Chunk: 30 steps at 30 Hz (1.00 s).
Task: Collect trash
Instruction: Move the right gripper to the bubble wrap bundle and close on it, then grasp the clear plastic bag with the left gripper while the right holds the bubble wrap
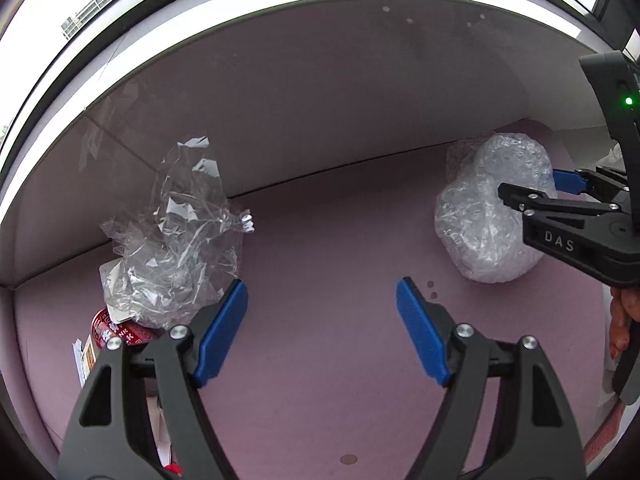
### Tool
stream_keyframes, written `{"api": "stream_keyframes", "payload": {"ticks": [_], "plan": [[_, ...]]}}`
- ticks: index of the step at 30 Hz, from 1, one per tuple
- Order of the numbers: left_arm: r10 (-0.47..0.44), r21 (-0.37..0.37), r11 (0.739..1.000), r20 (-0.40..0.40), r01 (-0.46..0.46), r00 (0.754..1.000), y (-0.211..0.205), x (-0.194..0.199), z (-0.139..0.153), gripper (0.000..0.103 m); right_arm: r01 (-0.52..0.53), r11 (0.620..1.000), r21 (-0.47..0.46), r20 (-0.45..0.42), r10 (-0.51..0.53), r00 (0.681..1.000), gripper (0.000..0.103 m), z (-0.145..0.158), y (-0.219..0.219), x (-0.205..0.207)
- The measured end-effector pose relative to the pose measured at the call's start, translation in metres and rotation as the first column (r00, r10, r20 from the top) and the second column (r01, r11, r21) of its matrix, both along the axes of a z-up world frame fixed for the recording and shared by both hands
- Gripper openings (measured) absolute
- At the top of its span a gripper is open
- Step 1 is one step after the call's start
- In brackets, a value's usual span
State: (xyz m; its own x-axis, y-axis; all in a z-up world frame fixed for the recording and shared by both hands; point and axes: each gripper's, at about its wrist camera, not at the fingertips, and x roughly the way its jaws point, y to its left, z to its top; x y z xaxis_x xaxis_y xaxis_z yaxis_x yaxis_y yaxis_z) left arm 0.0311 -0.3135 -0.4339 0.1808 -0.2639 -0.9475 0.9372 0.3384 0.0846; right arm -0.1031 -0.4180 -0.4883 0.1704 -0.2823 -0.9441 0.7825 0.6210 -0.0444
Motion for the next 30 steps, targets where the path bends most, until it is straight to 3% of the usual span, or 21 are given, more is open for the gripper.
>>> {"api": "stream_keyframes", "payload": {"ticks": [1, 4, 12, 17, 21, 28, 30], "plan": [[0.005, 0.000, 1.000, -0.001, -0.005, 1.000, 0.001, 0.001, 0.000, 0.077, -0.007, 1.000, -0.013, 0.001, 0.007, 1.000, 0.024, 0.002, 0.002, 0.002], [0.025, -0.001, 1.000, -0.008, -0.025, 1.000, 0.008, 0.008, 0.009, 0.077, -0.020, 1.000, -0.018, 0.029, 0.021, 0.999, 0.012, 0.018, 0.007, 0.008], [0.057, -0.002, 0.998, 0.012, -0.057, 0.998, 0.024, 0.026, 0.045, 0.077, -0.144, 0.990, 0.013, 0.087, 0.142, 0.986, 0.011, 0.071, 0.035, 0.047], [0.108, 0.001, 0.994, 0.057, -0.109, 0.992, 0.035, 0.053, 0.052, 0.077, -0.183, 0.983, 0.004, 0.112, 0.181, 0.977, 0.011, 0.093, 0.043, 0.072], [0.151, -0.002, 0.989, 0.090, -0.151, 0.984, 0.041, 0.073, 0.036, 0.077, -0.207, 0.978, -0.006, 0.120, 0.206, 0.971, 0.011, 0.090, 0.045, 0.085], [0.194, 0.007, 0.981, 0.109, -0.196, 0.975, 0.037, 0.101, -0.023, 0.077, -0.237, 0.971, -0.024, 0.123, 0.238, 0.963, 0.011, 0.078, 0.048, 0.094], [0.187, 0.020, 0.981, 0.111, -0.191, 0.976, 0.035, 0.102, -0.035, 0.067, -0.241, 0.970, -0.025, 0.120, 0.242, 0.963, 0.011, 0.077, 0.046, 0.091]]}}
